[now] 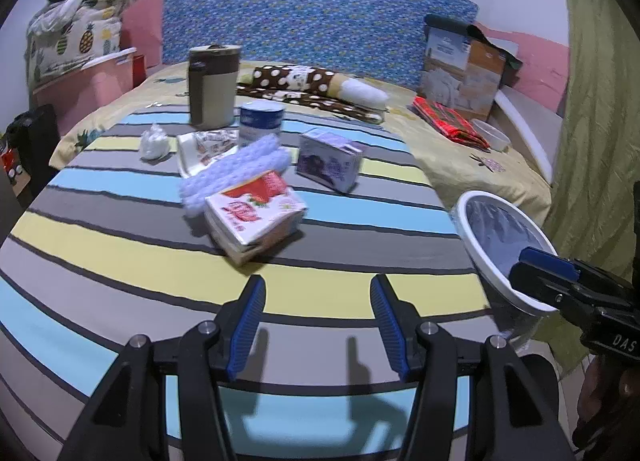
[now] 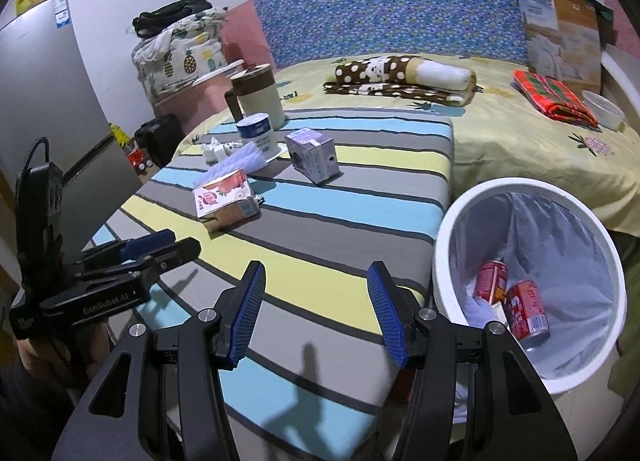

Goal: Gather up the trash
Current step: 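Move both tools back over the bed toward the juice carton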

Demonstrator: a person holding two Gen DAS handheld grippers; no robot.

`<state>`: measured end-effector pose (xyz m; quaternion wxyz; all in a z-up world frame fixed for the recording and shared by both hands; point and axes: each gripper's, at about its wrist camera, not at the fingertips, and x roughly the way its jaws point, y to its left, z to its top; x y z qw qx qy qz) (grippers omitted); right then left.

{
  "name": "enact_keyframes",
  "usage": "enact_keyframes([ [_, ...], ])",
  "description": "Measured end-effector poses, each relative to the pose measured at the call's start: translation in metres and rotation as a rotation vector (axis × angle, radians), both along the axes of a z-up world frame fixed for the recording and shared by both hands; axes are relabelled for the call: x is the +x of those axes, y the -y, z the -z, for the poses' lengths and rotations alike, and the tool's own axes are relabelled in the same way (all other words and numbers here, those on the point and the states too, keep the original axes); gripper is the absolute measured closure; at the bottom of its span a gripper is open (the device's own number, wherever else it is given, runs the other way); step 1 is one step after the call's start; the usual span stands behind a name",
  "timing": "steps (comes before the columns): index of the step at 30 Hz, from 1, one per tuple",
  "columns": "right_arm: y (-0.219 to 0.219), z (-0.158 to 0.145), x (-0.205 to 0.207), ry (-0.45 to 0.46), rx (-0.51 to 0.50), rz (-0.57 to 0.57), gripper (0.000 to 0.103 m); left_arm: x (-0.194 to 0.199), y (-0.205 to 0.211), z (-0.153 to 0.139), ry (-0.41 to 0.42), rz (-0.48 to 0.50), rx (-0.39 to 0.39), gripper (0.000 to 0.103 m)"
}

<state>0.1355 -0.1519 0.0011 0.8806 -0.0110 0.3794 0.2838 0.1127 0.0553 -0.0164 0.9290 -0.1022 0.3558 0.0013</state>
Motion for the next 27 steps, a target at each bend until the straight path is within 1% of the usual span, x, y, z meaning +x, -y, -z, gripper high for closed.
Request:
enact_keyframes([
  [4,-0.006,0.001,0.008,-0.003,-0.006,-0.013,0.048,0.005,-0.016,0.004,-0.008,-0.032,-0.011,0.047],
  [9,-0.012,0.004,0.019,-0.005,-0.003,-0.027,0.048,0.016,-0.029,0.005,-0.003,-0.049,-0.004,0.046],
  [15,-0.022,0.004,0.032,0.002,-0.015,-0.055,0.043,0.035,-0.045,0.005,0.013,-0.06,0.004,0.046],
  [18,-0.026,0.004,0.038,0.004,-0.021,-0.062,0.043,0.043,-0.049,0.004,0.03,-0.048,0.009,0.043],
  [22,-0.027,0.006,0.044,0.002,-0.021,-0.063,0.043,0.055,-0.051,0.006,0.043,-0.001,0.01,0.041],
  [25,-0.028,0.008,0.048,-0.005,-0.02,-0.061,0.043,0.065,-0.05,0.011,0.039,0.036,0.023,0.039],
  [27,-0.027,0.01,0.049,-0.012,-0.019,-0.061,0.043,0.072,-0.049,0.015,0.02,0.064,0.029,0.039],
])
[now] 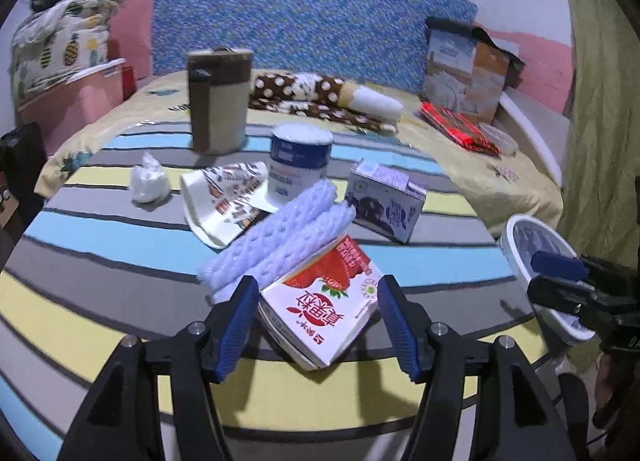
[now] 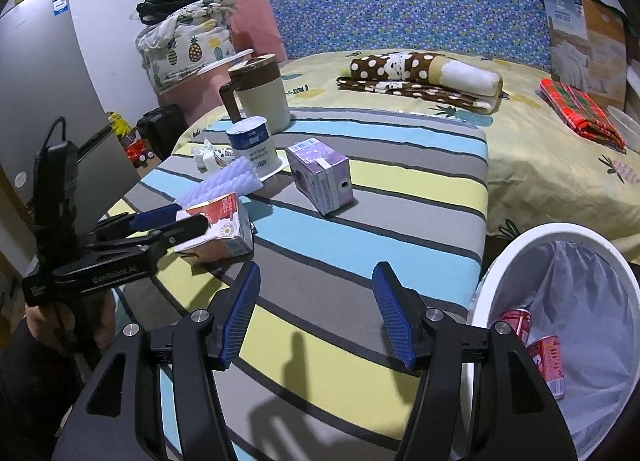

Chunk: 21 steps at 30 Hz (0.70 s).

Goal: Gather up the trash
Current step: 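Move both tools back over the bed toward the juice carton, then grasp the red-and-white juice carton with the left tool while the right tool grasps the purple milk carton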

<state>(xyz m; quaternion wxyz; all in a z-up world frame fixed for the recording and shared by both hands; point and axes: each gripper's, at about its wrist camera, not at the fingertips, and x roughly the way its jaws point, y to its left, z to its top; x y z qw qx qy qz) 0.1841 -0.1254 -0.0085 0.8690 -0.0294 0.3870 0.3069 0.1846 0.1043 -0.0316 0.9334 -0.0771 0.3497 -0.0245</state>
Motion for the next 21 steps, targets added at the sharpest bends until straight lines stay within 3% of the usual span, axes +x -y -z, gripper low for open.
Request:
enact_keyframes([
  [6,0.0,0.001,0.002,-0.006,-0.001,-0.001,0.043,-0.008,0.008,0.005,-0.036,0.109,-0.031,0.038],
  [10,0.001,0.0,0.003,-0.007,0.001,0.0,0.043,-0.017,0.018,0.003,-0.026,0.175,-0.008,0.038],
  [15,0.002,0.0,0.004,-0.01,0.004,0.003,0.043,-0.011,0.023,0.0,-0.006,0.212,0.023,0.035],
  [21,0.003,0.0,0.004,-0.007,0.005,0.005,0.043,0.002,0.03,0.008,-0.074,0.234,0.047,0.034],
])
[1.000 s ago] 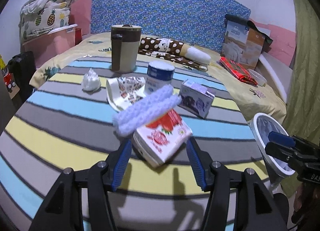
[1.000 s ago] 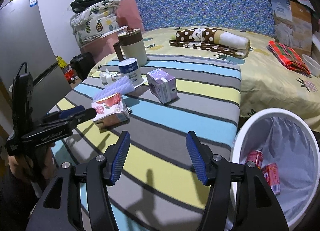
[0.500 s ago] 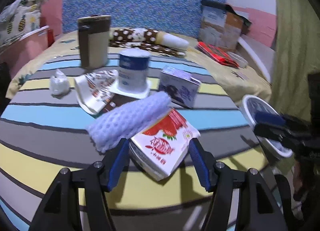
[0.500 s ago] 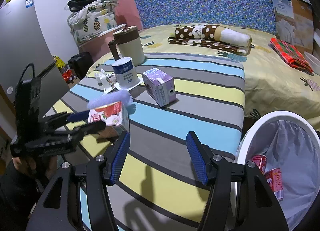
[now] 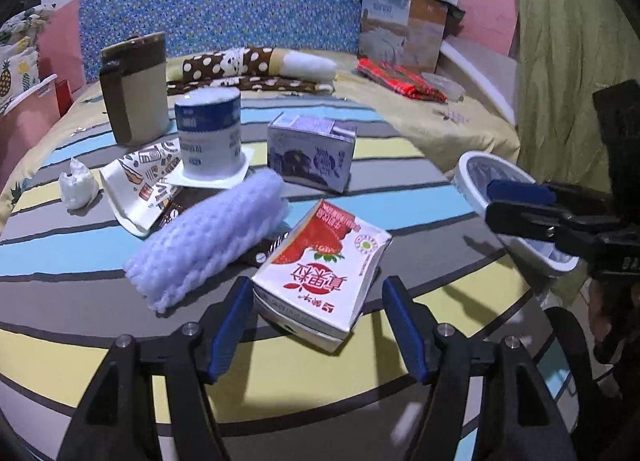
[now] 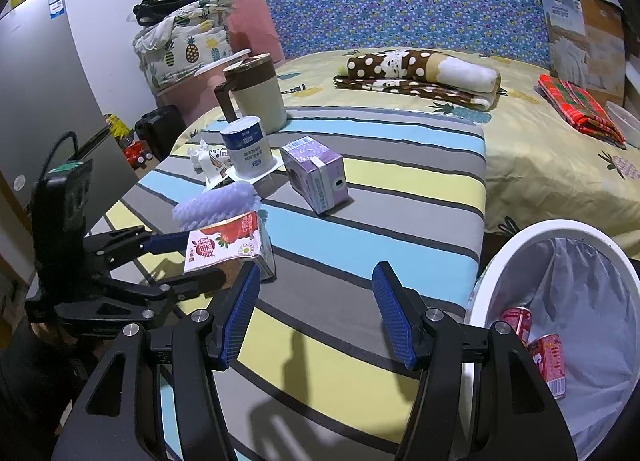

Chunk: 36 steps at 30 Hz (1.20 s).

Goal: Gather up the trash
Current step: 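Grasp the red-and-white juice carton with the left tool while the right tool grasps the purple milk carton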

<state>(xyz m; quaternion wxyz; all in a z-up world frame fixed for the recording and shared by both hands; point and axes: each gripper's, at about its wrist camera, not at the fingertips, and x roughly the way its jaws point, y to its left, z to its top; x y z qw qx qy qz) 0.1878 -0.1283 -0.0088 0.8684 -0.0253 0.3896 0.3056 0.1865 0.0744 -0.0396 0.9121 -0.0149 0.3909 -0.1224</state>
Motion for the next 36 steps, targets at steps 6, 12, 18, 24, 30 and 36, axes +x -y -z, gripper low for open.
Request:
enact_keyframes([
  [6,-0.001,0.0,0.0,0.003,-0.004,-0.006,0.043,-0.004,0.007,0.002,-0.006,-0.044,0.02,0.041],
  [12,-0.006,-0.003,0.005,0.02,-0.024,-0.018,0.043,-0.019,0.001,-0.004,0.027,-0.138,-0.037,0.042],
  [18,-0.022,-0.003,0.021,0.058,-0.072,-0.058,0.043,-0.024,-0.013,-0.006,0.047,-0.249,-0.054,0.042],
  [24,-0.037,0.001,0.042,0.071,-0.108,-0.087,0.043,-0.024,-0.025,-0.007,0.064,-0.319,-0.061,0.042],
  [30,-0.054,0.008,0.064,0.072,-0.132,-0.117,0.043,-0.025,-0.029,-0.003,0.056,-0.324,-0.081,0.042],
  [36,-0.061,0.017,0.076,0.055,-0.142,-0.119,0.043,-0.025,-0.033,-0.002,0.05,-0.319,-0.106,0.042],
])
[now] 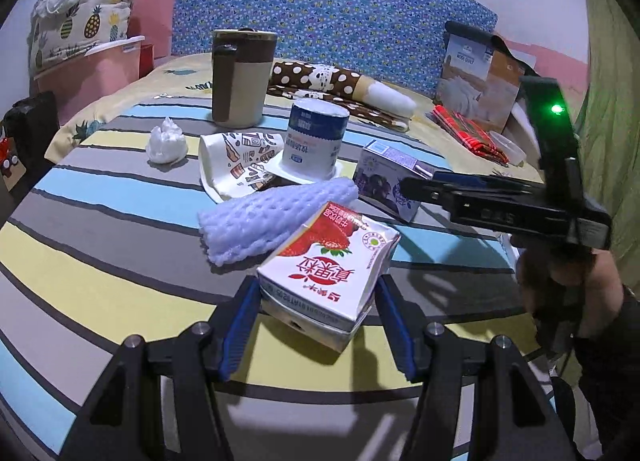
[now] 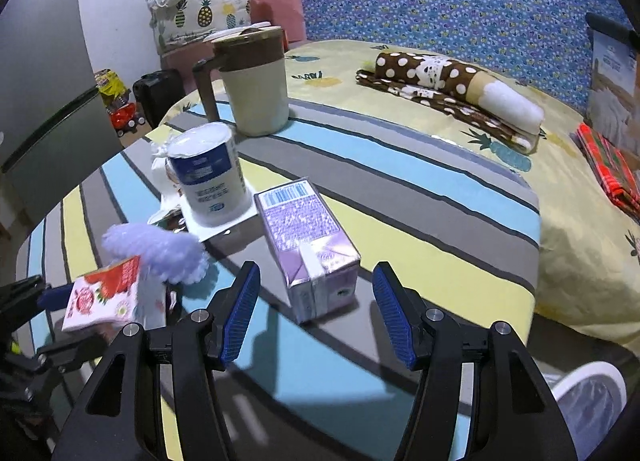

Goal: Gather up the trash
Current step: 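Grasp the red-and-white juice carton with the left tool while the right tool grasps the purple milk carton, then carry both cartons over the white bin and open both tools to drop them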

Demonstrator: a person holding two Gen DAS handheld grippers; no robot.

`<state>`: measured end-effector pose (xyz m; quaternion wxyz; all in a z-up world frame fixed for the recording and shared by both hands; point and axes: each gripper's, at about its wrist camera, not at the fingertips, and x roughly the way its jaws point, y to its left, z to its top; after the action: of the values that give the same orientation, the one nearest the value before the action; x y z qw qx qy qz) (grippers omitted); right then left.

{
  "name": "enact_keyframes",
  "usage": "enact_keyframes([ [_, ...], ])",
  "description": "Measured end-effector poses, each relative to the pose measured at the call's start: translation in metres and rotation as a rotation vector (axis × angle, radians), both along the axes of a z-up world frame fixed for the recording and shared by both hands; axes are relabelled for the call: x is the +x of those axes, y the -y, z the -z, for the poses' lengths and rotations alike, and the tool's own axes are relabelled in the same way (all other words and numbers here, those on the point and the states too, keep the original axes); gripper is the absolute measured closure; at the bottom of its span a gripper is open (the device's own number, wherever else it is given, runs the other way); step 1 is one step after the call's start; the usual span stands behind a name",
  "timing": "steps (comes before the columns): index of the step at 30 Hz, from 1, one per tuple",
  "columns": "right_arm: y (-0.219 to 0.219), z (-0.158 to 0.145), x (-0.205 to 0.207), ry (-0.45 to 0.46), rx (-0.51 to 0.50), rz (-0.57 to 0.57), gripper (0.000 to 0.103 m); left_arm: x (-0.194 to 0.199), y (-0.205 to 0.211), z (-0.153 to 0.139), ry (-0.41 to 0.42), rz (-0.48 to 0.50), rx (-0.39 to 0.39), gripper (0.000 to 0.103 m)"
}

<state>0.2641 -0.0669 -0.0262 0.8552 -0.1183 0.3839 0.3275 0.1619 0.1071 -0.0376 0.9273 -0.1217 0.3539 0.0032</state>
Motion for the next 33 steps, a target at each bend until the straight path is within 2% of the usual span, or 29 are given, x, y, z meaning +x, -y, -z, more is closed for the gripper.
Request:
enact_keyframes([
  [8,-0.004,-0.003,-0.001,-0.024,0.028,-0.01,0.043,-0.001,0.001,0.0,0.004,0.008,-0.003,0.042],
  [10,-0.004,-0.003,-0.001,-0.024,0.027,-0.005,0.058,-0.002,0.001,-0.001,0.005,0.008,0.0,0.042],
  [18,0.011,-0.012,-0.013,-0.026,0.054,0.04,0.059,-0.009,0.006,-0.005,0.007,0.01,0.014,0.042],
  [20,0.02,-0.017,-0.023,-0.023,0.071,0.056,0.062,-0.011,0.008,-0.007,0.007,0.012,0.017,0.042],
  [33,0.065,-0.038,-0.073,0.0,0.14,0.131,0.062,-0.032,0.042,-0.026,0.029,0.065,0.032,0.042],
])
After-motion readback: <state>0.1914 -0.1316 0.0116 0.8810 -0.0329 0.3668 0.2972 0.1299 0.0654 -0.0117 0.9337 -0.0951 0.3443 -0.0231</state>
